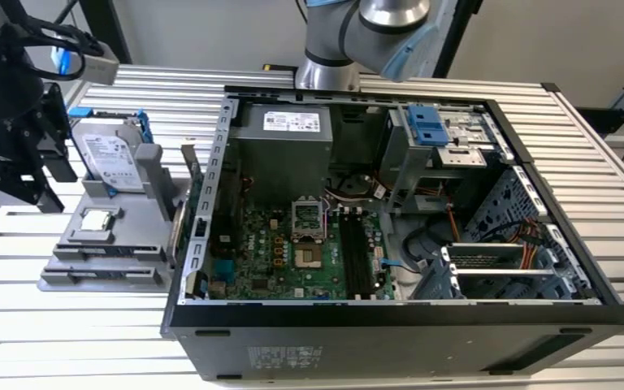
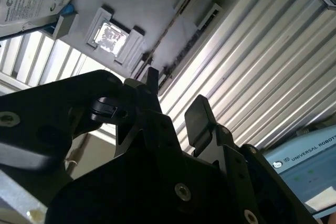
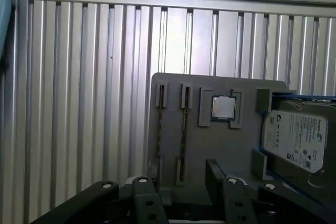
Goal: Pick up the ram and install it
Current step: 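Pick up the ram and move it above insertion slot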
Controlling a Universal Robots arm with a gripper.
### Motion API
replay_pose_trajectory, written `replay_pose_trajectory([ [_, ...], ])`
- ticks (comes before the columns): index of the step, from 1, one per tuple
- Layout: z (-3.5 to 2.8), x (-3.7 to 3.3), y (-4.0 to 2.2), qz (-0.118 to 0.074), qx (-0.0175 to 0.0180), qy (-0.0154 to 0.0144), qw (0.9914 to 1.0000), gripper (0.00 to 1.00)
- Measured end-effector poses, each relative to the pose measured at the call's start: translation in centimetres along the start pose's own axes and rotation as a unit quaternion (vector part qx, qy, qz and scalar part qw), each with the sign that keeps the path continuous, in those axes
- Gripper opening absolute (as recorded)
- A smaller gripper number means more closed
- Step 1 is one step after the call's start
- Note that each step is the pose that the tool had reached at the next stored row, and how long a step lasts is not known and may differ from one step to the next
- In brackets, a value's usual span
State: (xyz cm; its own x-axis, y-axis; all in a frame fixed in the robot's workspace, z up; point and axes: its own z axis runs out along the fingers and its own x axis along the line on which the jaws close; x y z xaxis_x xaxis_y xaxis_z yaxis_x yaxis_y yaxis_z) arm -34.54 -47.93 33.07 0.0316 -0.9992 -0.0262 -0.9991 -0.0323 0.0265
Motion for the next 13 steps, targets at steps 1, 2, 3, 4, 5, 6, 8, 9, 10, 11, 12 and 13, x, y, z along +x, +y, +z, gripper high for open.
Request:
replay_pose_trajectory([
  [1,0.18,0.02,-0.01,0.000,0.0000,0.0000,1.00000,1.00],
  [2,0.36,0.04,-0.02,0.001,0.0000,0.0000,1.00000,1.00],
  [3,0.54,0.07,-0.03,0.001,0.0000,0.0000,1.00000,1.00],
  [4,0.72,0.10,-0.05,0.001,0.0000,0.0000,1.00000,1.00],
  [5,0.88,0.11,-0.07,0.002,0.0001,0.0000,1.00000,1.00],
  [6,1.05,0.12,-0.09,0.002,0.0000,0.0000,1.00000,1.00],
  [8,1.37,0.14,-0.14,0.002,0.0000,0.0000,1.00000,1.00],
  [9,1.55,0.15,-0.16,0.002,0.0001,0.0000,1.00000,1.00],
  [10,1.70,0.15,-0.17,0.003,0.0000,0.0000,1.00000,1.00],
  [11,1.87,0.16,-0.19,0.003,0.0000,0.0000,1.00000,1.00],
  [12,2.04,0.17,-0.20,0.003,0.0001,-0.0001,1.00000,1.00],
  [13,2.21,0.19,-0.21,0.003,0.0001,-0.0001,1.00000,1.00],
])
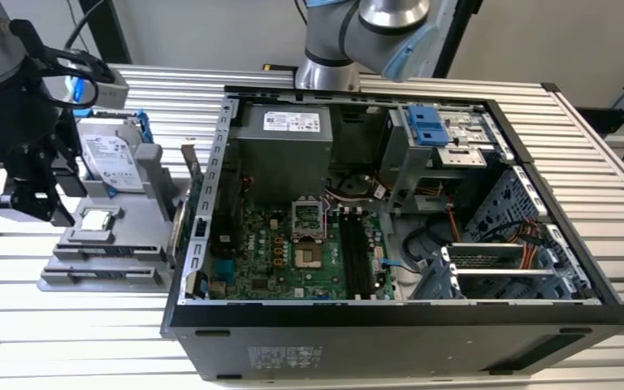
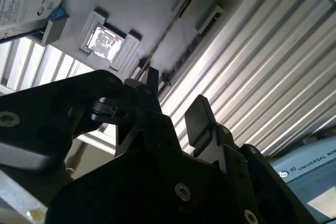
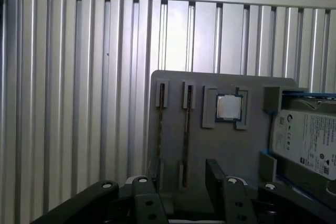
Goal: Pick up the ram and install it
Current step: 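Pick up the ram and move it above insertion slot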
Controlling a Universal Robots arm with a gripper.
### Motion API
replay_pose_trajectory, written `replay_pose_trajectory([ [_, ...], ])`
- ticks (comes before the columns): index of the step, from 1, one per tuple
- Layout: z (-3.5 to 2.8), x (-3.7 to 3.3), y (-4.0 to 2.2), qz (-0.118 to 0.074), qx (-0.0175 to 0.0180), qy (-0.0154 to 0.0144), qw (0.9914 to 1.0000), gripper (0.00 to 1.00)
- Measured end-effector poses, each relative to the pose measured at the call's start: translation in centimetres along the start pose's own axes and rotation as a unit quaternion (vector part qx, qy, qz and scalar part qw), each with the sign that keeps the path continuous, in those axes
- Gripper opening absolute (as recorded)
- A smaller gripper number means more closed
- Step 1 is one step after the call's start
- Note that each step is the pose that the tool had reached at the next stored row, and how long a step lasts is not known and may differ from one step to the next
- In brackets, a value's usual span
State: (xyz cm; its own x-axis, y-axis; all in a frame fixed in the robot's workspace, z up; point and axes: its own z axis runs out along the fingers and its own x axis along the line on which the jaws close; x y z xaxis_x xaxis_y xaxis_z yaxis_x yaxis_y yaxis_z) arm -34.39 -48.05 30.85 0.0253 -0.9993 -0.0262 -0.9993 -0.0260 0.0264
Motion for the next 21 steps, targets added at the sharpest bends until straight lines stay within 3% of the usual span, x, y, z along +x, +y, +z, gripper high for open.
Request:
replay_pose_trajectory([
  [21,3.80,0.55,-0.36,0.002,0.0000,0.0000,1.00000,1.00],
])
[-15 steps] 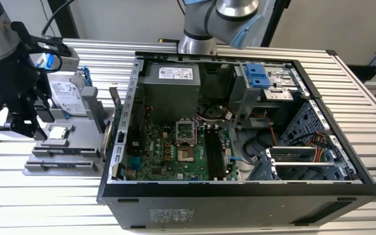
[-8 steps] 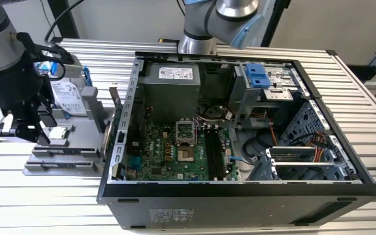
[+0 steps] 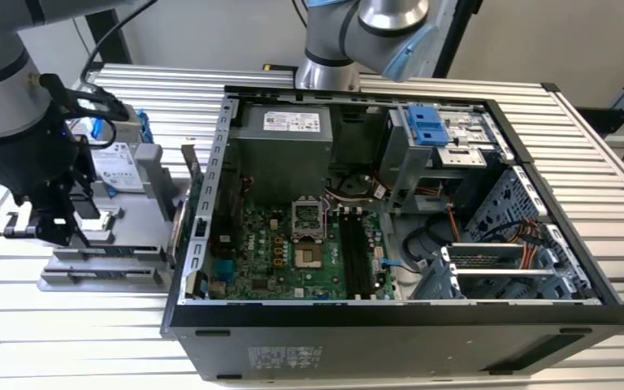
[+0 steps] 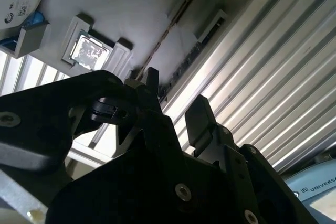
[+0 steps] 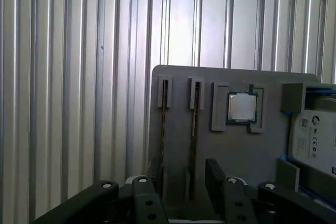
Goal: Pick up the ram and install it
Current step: 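Pick up the ram and move it above insertion slot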
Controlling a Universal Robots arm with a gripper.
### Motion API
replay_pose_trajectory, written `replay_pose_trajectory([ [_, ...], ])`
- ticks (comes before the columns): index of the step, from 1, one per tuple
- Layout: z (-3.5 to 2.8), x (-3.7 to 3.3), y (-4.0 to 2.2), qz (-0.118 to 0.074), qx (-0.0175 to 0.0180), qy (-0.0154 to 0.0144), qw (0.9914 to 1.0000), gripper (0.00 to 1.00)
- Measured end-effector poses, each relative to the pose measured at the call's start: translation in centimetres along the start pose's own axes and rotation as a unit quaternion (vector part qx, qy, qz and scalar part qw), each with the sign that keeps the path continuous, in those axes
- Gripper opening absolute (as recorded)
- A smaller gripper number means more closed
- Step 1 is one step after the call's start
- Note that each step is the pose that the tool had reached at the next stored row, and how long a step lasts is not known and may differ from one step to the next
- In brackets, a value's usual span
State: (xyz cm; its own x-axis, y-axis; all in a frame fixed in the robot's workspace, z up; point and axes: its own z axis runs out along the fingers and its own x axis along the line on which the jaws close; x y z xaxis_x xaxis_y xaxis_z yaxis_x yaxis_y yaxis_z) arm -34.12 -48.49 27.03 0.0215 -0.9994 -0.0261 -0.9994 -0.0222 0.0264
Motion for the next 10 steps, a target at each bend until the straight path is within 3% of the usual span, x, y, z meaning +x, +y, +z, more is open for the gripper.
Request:
replay_pose_trajectory([
  [10,1.59,0.31,-0.05,0.011,0.0002,0.0004,0.99994,1.00],
])
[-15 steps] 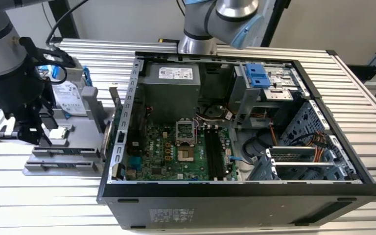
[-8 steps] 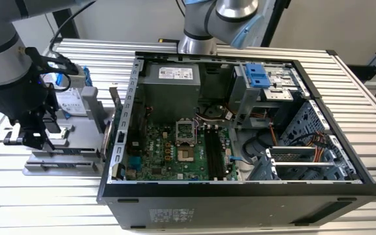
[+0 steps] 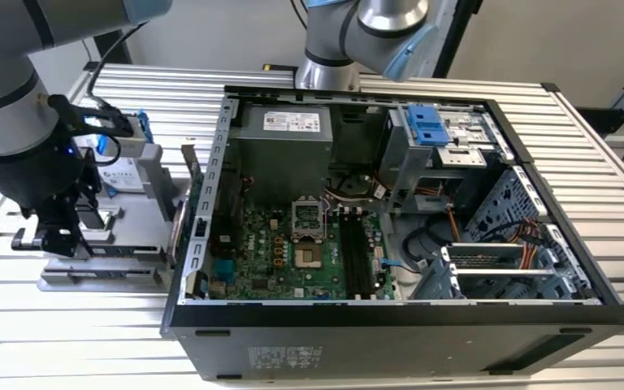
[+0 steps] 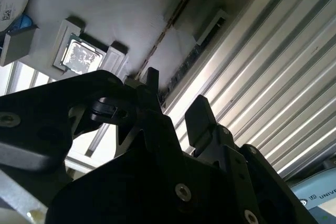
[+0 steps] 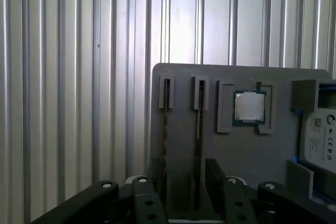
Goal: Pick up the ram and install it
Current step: 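Pick up the ram and move it above insertion slot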
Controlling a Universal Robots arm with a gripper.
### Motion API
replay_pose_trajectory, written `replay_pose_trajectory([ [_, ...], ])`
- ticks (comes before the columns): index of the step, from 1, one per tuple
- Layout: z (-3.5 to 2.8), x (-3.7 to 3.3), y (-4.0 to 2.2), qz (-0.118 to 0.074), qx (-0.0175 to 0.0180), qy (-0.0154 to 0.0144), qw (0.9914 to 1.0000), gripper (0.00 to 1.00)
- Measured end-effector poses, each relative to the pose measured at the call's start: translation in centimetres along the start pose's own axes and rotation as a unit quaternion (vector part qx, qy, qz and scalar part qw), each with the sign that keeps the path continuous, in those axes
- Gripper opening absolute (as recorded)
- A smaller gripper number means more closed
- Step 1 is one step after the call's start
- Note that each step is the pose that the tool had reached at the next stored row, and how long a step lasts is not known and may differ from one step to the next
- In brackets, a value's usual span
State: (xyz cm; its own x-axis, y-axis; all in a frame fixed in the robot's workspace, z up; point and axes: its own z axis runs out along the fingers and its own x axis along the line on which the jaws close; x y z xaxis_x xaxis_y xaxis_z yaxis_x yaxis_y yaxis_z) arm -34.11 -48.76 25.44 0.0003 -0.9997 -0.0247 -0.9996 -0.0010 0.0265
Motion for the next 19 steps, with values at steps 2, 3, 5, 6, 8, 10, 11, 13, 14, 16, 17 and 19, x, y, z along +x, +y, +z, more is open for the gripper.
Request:
replay_pose_trajectory([
  [2,0.32,0.02,-0.01,0.000,0.0000,0.0001,1.00000,1.00],
  [3,0.49,0.02,-0.01,0.000,0.0000,0.0001,1.00000,1.00],
  [5,0.80,0.06,-0.02,0.000,0.0000,0.0003,1.00000,1.00],
  [6,0.97,0.08,-0.03,0.000,0.0001,0.0003,1.00000,1.00],
  [8,1.43,0.17,-0.04,0.000,0.0000,0.0005,1.00000,1.00],
  [10,1.74,0.23,-0.04,0.000,0.0000,0.0008,1.00000,1.00],
  [11,1.89,0.25,-0.05,0.000,0.0000,0.0011,1.00000,1.00],
  [13,2.19,0.28,-0.06,0.000,0.0000,0.0018,1.00000,1.00],
  [14,2.34,0.30,-0.06,0.000,0.0000,0.0022,1.00000,1.00],
  [16,2.64,0.34,-0.07,0.000,0.0000,0.0028,1.00000,1.00],
  [17,2.79,0.39,-0.08,0.000,0.0000,0.0030,1.00000,1.00],
  [19,3.10,0.49,-0.08,0.000,-0.0001,0.0033,0.99999,1.00],
])
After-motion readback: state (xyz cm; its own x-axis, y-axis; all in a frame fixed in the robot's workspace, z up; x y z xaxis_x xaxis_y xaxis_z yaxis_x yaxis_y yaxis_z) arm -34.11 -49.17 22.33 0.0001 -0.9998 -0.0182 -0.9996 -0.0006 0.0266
